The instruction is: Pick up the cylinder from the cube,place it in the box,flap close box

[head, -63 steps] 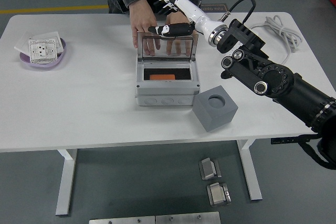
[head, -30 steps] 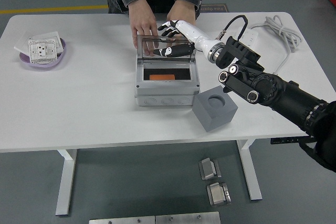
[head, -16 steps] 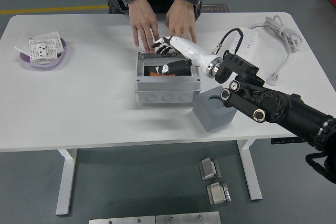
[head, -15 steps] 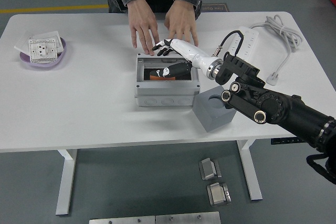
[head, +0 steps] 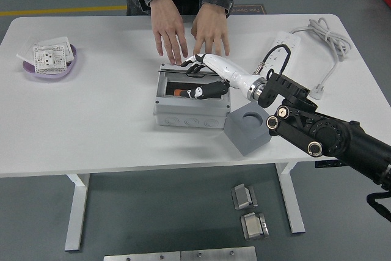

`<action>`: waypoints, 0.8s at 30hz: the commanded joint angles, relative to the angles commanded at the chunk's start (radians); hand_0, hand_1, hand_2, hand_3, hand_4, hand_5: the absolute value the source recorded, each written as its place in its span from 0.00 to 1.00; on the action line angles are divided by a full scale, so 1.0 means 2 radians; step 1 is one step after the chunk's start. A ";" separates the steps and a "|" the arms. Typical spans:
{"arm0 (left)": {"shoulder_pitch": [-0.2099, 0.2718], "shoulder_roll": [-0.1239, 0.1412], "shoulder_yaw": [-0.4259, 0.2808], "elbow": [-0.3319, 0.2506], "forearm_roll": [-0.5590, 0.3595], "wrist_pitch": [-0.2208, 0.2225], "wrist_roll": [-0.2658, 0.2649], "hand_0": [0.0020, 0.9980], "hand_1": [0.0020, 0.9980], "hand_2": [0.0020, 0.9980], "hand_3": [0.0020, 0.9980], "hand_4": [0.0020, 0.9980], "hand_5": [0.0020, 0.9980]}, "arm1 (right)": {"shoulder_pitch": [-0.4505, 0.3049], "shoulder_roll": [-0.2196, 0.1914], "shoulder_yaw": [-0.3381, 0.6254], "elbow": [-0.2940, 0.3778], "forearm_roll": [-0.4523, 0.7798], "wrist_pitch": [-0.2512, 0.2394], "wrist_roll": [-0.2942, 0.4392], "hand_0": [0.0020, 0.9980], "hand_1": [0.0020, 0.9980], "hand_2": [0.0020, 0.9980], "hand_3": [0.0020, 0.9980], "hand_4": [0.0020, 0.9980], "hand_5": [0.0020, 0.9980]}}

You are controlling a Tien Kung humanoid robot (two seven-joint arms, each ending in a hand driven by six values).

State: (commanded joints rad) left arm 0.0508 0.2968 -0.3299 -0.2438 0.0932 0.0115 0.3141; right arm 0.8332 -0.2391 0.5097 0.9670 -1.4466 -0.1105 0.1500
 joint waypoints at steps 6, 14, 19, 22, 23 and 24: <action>0.001 0.000 0.003 0.001 -0.004 0.000 0.000 0.75 0.76 0.78 0.91 0.75 0.25 | -0.013 -0.009 0.003 0.023 -0.005 0.001 -0.004 0.84 0.73 0.70 0.79 0.94 0.48; 0.002 0.000 0.001 0.000 -0.002 0.000 0.000 0.75 0.76 0.78 0.91 0.75 0.25 | -0.030 -0.014 0.001 0.039 -0.008 0.000 -0.008 0.84 0.73 0.70 0.79 0.94 0.48; 0.002 0.000 0.001 0.001 -0.003 0.000 0.000 0.75 0.76 0.78 0.91 0.75 0.25 | -0.046 -0.020 0.009 0.057 -0.014 0.001 -0.012 0.84 0.73 0.71 0.80 0.94 0.48; 0.003 -0.001 0.001 0.001 -0.004 0.000 0.000 0.75 0.76 0.78 0.91 0.75 0.25 | -0.056 -0.023 0.020 0.070 -0.021 0.002 -0.014 0.84 0.73 0.71 0.80 0.94 0.48; 0.003 -0.001 0.001 0.001 -0.004 0.000 0.000 0.75 0.76 0.78 0.91 0.75 0.25 | -0.059 -0.024 0.026 0.075 -0.023 0.003 -0.015 0.84 0.73 0.71 0.80 0.94 0.48; 0.003 -0.001 0.001 0.001 -0.004 0.000 0.000 0.75 0.76 0.78 0.91 0.75 0.25 | -0.062 -0.025 0.032 0.079 -0.026 0.003 -0.016 0.84 0.73 0.71 0.80 0.94 0.48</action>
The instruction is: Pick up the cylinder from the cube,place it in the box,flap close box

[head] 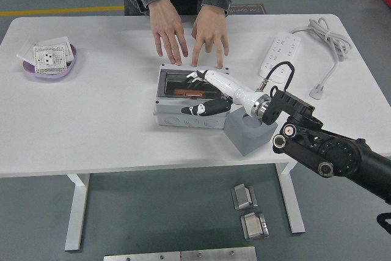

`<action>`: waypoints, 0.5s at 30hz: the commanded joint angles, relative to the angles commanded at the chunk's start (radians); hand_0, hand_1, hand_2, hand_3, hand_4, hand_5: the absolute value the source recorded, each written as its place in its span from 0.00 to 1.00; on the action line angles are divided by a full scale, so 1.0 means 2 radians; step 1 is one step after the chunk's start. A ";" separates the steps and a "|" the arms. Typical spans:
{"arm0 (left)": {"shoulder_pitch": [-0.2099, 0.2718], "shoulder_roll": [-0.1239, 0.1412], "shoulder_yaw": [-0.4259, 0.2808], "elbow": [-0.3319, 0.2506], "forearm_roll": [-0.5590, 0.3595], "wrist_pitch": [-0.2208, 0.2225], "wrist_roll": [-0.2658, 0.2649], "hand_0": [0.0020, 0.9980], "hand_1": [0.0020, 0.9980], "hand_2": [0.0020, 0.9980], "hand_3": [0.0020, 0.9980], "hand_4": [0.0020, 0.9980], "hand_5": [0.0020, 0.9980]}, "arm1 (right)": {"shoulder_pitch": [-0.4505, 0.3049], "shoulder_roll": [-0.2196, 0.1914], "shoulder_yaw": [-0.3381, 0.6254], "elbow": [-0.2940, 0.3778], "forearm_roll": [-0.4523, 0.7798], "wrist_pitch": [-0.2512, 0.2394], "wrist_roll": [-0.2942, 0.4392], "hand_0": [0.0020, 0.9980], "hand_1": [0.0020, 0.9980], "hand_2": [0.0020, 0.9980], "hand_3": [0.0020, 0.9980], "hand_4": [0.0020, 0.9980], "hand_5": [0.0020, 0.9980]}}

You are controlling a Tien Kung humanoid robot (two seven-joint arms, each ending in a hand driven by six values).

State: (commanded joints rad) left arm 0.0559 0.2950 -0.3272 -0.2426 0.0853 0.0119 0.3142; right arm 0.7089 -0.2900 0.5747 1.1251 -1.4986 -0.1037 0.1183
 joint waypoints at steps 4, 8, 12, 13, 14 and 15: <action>0.000 0.000 0.000 0.000 0.000 0.000 0.000 0.75 0.76 0.78 0.91 0.75 0.25 | -0.023 -0.011 0.043 0.025 -0.016 0.003 -0.003 0.84 0.73 0.71 0.80 0.94 0.48; 0.001 -0.001 0.000 0.000 -0.001 0.000 0.000 0.75 0.76 0.78 0.91 0.75 0.25 | -0.055 -0.022 0.090 0.049 -0.028 0.007 -0.006 0.84 0.73 0.71 0.80 0.94 0.48; 0.003 -0.001 0.002 0.001 -0.003 0.000 0.000 0.75 0.76 0.78 0.91 0.75 0.25 | -0.087 -0.030 0.141 0.070 -0.027 0.009 -0.007 0.83 0.72 0.70 0.80 0.94 0.48; 0.003 -0.001 0.002 0.001 -0.003 0.000 0.000 0.75 0.76 0.78 0.91 0.75 0.25 | -0.097 -0.031 0.156 0.075 -0.021 0.010 -0.006 0.83 0.72 0.70 0.80 0.94 0.48; 0.003 -0.001 0.001 0.001 -0.002 0.000 0.000 0.75 0.76 0.78 0.91 0.75 0.25 | -0.105 -0.031 0.168 0.078 -0.014 0.010 -0.005 0.83 0.72 0.70 0.80 0.94 0.48; 0.003 -0.001 0.000 0.001 -0.001 0.000 0.000 0.75 0.76 0.78 0.91 0.75 0.25 | -0.114 -0.031 0.182 0.081 -0.004 0.010 -0.003 0.83 0.72 0.70 0.80 0.94 0.48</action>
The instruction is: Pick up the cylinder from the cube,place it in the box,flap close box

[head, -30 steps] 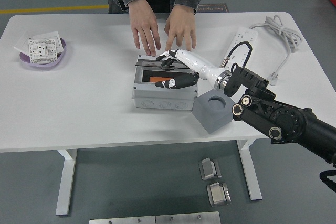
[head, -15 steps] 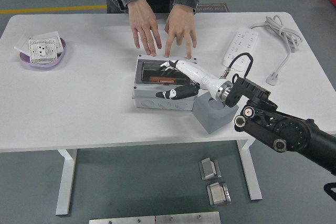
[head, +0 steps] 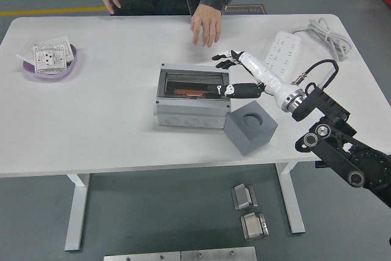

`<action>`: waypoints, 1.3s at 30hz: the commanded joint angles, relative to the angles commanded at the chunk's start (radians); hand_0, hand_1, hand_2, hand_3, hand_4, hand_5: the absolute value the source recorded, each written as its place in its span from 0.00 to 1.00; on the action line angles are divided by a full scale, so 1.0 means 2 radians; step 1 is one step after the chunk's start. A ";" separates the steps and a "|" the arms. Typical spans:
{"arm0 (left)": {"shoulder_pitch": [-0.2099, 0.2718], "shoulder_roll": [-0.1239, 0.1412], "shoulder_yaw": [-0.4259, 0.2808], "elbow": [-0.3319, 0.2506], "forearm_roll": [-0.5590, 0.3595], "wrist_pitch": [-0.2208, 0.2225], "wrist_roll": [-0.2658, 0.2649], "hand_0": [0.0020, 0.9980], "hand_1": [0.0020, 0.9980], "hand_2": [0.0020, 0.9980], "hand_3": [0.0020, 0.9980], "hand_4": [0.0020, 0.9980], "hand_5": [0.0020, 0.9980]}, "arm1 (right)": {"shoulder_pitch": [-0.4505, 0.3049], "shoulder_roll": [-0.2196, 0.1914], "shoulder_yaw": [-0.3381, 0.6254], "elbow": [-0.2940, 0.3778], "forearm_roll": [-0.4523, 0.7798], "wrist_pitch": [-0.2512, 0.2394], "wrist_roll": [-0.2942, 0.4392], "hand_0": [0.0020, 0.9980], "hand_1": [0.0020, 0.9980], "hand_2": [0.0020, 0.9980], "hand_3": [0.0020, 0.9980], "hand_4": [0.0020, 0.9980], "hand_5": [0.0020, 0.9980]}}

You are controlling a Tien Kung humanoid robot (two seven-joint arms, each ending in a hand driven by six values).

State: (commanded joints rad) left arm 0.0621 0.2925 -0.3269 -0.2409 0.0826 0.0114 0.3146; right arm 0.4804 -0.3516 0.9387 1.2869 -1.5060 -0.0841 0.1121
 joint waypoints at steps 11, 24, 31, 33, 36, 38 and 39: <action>-0.002 0.001 -0.005 -0.001 0.007 0.000 0.000 0.75 0.76 0.78 0.91 0.75 0.25 | -0.101 0.002 0.117 0.019 0.191 0.035 0.011 0.81 0.71 0.69 0.76 0.93 0.49; -0.004 0.001 -0.014 -0.001 0.013 0.000 0.000 0.75 0.76 0.78 0.91 0.75 0.25 | -0.122 0.004 0.143 0.041 0.406 0.117 -0.039 0.81 0.72 0.70 0.77 0.95 0.53; -0.004 0.000 -0.014 -0.001 0.012 0.000 0.001 0.75 0.76 0.78 0.91 0.75 0.25 | -0.125 0.005 0.148 0.047 0.453 0.131 -0.046 0.86 0.79 0.80 0.84 1.00 0.84; -0.005 0.000 -0.015 -0.001 0.013 0.000 0.000 0.75 0.76 0.78 0.91 0.75 0.25 | -0.127 0.005 0.149 0.050 0.453 0.132 -0.046 0.98 0.93 0.96 0.94 1.00 1.00; -0.006 0.001 -0.019 -0.001 0.017 0.000 0.000 0.75 0.76 0.78 0.91 0.75 0.25 | -0.130 0.004 0.149 0.054 0.451 0.132 -0.046 0.98 0.93 0.96 0.94 1.00 1.00; -0.007 0.001 -0.021 -0.002 0.019 0.000 0.000 0.75 0.76 0.78 0.91 0.75 0.25 | -0.131 0.004 0.149 0.056 0.451 0.132 -0.045 0.98 0.93 0.96 0.94 1.00 1.00; -0.008 0.002 -0.022 -0.002 0.020 0.000 0.000 0.75 0.76 0.78 0.91 0.75 0.25 | -0.132 0.004 0.150 0.057 0.451 0.132 -0.045 0.99 0.90 0.93 0.95 1.00 1.00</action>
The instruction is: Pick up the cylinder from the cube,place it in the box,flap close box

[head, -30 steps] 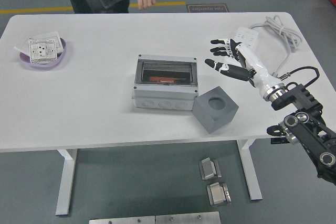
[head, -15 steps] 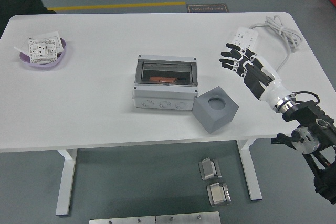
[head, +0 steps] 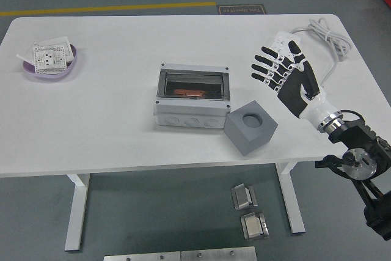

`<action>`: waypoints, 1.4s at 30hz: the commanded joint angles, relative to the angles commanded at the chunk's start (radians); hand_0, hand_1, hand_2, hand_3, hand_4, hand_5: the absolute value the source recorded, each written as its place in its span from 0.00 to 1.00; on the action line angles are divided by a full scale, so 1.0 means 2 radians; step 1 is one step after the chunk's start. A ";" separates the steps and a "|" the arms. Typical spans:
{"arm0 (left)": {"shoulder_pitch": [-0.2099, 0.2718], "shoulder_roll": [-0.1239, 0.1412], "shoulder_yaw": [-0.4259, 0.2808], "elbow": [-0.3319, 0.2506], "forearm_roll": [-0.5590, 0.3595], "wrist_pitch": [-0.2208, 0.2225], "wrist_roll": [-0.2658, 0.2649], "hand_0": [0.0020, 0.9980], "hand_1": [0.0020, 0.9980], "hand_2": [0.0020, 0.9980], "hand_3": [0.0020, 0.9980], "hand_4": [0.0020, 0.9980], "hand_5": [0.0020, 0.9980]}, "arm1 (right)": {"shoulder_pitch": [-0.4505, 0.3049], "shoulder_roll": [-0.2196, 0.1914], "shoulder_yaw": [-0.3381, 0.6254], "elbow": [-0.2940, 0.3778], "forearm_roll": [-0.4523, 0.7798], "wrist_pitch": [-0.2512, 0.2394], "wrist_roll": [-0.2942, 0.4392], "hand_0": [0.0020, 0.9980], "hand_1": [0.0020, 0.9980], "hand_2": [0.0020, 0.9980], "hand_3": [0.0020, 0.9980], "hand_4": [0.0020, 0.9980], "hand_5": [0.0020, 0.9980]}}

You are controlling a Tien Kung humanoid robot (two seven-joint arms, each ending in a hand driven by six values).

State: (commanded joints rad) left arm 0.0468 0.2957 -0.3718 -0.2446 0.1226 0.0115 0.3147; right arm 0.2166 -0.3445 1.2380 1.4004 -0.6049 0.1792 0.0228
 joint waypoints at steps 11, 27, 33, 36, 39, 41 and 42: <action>-0.002 0.002 -0.007 0.000 0.008 -0.001 0.002 0.75 0.76 0.78 0.91 0.75 0.25 | -0.002 -0.005 0.008 0.010 -0.001 0.004 -0.001 0.97 0.81 0.84 0.95 1.00 1.00; -0.017 0.012 -0.007 -0.001 0.014 -0.004 0.006 0.75 0.76 0.73 0.91 0.75 0.25 | -0.001 -0.011 0.022 0.008 -0.005 0.006 -0.002 0.96 0.79 0.83 0.90 1.00 1.00; -0.021 0.016 -0.003 -0.001 0.012 -0.005 0.006 0.75 0.76 0.68 0.91 0.76 0.25 | 0.000 -0.014 0.028 0.009 -0.010 0.005 -0.002 0.95 0.79 0.83 0.87 1.00 1.00; -0.022 0.019 0.001 -0.001 0.010 -0.005 0.007 0.75 0.76 0.68 0.91 0.76 0.25 | 0.000 -0.015 0.031 0.010 -0.012 0.005 -0.002 0.95 0.80 0.83 0.86 1.00 1.00; -0.023 0.021 0.003 -0.001 0.008 -0.005 0.008 0.75 0.76 0.68 0.91 0.76 0.25 | -0.001 -0.016 0.032 0.011 -0.013 0.005 -0.002 0.95 0.80 0.83 0.86 1.00 1.00; -0.024 0.023 0.005 -0.001 0.008 -0.005 0.008 0.75 0.76 0.68 0.91 0.76 0.25 | 0.000 -0.016 0.032 0.012 -0.015 0.004 -0.002 0.95 0.80 0.83 0.86 1.00 1.00; -0.024 0.024 0.005 -0.001 0.008 -0.005 0.008 0.75 0.76 0.69 0.91 0.76 0.25 | 0.000 -0.016 0.032 0.012 -0.016 0.004 -0.002 0.95 0.79 0.83 0.86 1.00 1.00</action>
State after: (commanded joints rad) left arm -0.0013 0.3430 -0.3622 -0.2467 0.1387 0.0021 0.3307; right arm 0.2174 -0.3767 1.3016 1.4246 -0.6365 0.1877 0.0178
